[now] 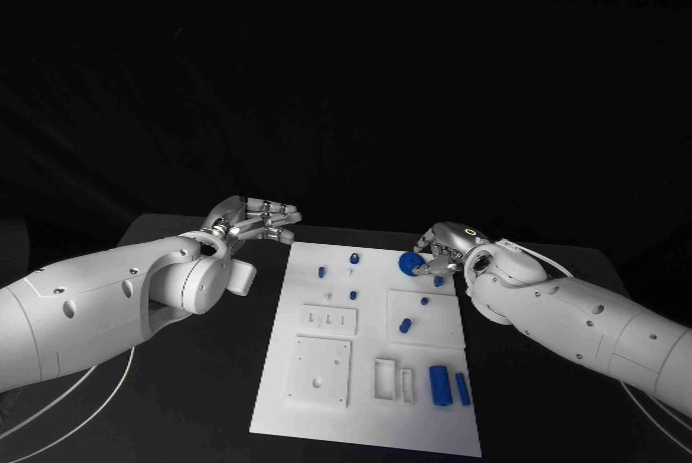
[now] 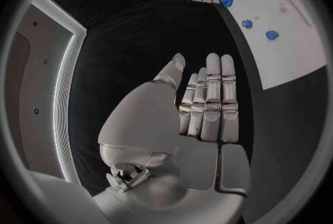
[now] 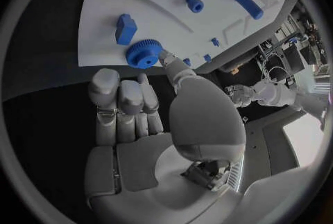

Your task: Assemble the parts on the task board

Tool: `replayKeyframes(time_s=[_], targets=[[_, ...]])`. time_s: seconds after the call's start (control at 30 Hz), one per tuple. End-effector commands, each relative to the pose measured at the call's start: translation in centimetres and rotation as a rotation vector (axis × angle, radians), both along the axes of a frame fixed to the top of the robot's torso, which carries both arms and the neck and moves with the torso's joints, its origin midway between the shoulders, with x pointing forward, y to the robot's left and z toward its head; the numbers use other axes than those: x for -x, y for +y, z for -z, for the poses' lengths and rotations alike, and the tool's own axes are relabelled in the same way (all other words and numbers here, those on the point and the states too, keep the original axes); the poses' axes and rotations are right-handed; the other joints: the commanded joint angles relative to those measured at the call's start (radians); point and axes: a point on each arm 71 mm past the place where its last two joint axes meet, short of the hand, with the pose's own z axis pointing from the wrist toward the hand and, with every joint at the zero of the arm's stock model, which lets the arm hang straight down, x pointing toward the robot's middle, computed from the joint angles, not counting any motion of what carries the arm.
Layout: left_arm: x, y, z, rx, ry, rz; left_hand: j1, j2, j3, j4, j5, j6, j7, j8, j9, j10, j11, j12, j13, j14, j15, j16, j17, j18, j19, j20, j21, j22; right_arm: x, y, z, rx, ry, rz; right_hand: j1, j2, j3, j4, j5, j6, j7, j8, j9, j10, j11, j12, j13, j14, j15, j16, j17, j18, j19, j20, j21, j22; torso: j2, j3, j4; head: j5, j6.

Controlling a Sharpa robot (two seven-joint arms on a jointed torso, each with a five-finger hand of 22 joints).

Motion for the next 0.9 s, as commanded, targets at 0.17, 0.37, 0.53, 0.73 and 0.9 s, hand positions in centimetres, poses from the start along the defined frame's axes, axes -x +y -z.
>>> replayKeyframes(time_s=[0.17, 0.37, 0.53, 0.73, 0.9], targets=[[0.01, -0.42, -0.04, 0.006, -0.004, 0.026, -0.003, 0.008, -0.001, -0.006, 0.001, 0.000, 0.004, 0.003, 0.001, -0.003, -0.001, 0.004, 0.001, -0.004, 0.005, -0.004, 0.000, -0.001, -0.005, 0.002, 0.005, -0.002, -0.26, 0.03, 0.64, 0.013, 0.032, -0.005, 0.003, 0.006, -0.003, 0.007, 0.000, -0.011, 0.000, -0.003, 0.003, 0.005, 0.006, 0.003, 0.011, 0.004, 0.002, 0.006, 0.004, -0.005, 0.055, 0.010, 0.003, 0.066, 0.001, -0.0004, 0.0015, -0.001, -0.003], [-0.01, -0.46, -0.01, 0.006, -0.002, 0.029, -0.003, 0.008, -0.001, -0.006, 0.001, 0.000, 0.004, 0.003, 0.001, -0.003, -0.001, 0.004, 0.001, -0.004, 0.005, -0.004, 0.000, -0.001, -0.005, 0.002, 0.005, -0.002, -0.39, -0.02, 0.77, 0.015, 0.030, 0.003, 0.001, 0.008, 0.000, 0.010, -0.002, -0.011, 0.000, -0.003, 0.005, 0.005, 0.006, 0.003, 0.012, 0.005, 0.002, 0.007, 0.007, -0.005, 0.056, 0.011, 0.003, 0.071, 0.000, -0.0010, -0.0005, -0.002, -0.001], [-0.01, -0.50, 0.00, 0.006, -0.002, 0.031, -0.003, 0.010, -0.001, -0.006, 0.001, -0.001, 0.005, 0.003, 0.001, -0.003, -0.001, 0.004, 0.001, -0.005, 0.005, -0.004, -0.001, -0.001, -0.006, 0.003, 0.006, -0.002, -0.42, 0.24, 0.79, 0.012, 0.029, 0.000, -0.002, 0.008, 0.002, 0.013, -0.001, -0.011, 0.000, -0.003, 0.005, 0.006, 0.006, 0.003, 0.013, 0.005, 0.002, 0.008, 0.009, -0.005, 0.057, 0.011, 0.004, 0.073, -0.001, -0.0003, -0.0011, 0.000, -0.002], [-0.04, -0.50, -0.01, 0.004, -0.004, 0.027, -0.003, 0.010, -0.001, -0.007, 0.002, -0.001, 0.005, 0.003, 0.001, -0.002, -0.001, 0.004, 0.002, -0.004, 0.005, -0.004, 0.000, -0.001, -0.005, 0.002, 0.007, -0.002, -0.41, 0.50, 0.78, 0.008, 0.031, -0.002, -0.014, 0.008, -0.006, 0.025, 0.009, -0.014, 0.000, -0.003, 0.005, 0.007, 0.006, 0.005, 0.015, 0.005, 0.002, 0.009, 0.012, -0.005, 0.057, 0.011, 0.003, 0.078, -0.001, -0.0009, 0.0030, 0.000, -0.007], [-0.07, -0.38, 0.00, 0.003, -0.003, 0.023, -0.003, 0.010, -0.001, -0.007, 0.002, -0.001, 0.005, 0.003, 0.001, -0.002, -0.001, 0.004, 0.002, -0.004, 0.005, -0.004, 0.000, -0.001, -0.005, 0.002, 0.007, -0.002, -0.43, 0.47, 0.82, 0.008, 0.037, 0.001, -0.023, 0.010, -0.014, 0.035, 0.023, -0.013, 0.000, -0.003, 0.005, 0.008, 0.006, 0.007, 0.017, 0.006, 0.002, 0.010, 0.014, -0.005, 0.058, 0.011, 0.006, 0.081, -0.001, -0.0012, 0.0021, 0.000, -0.010]])
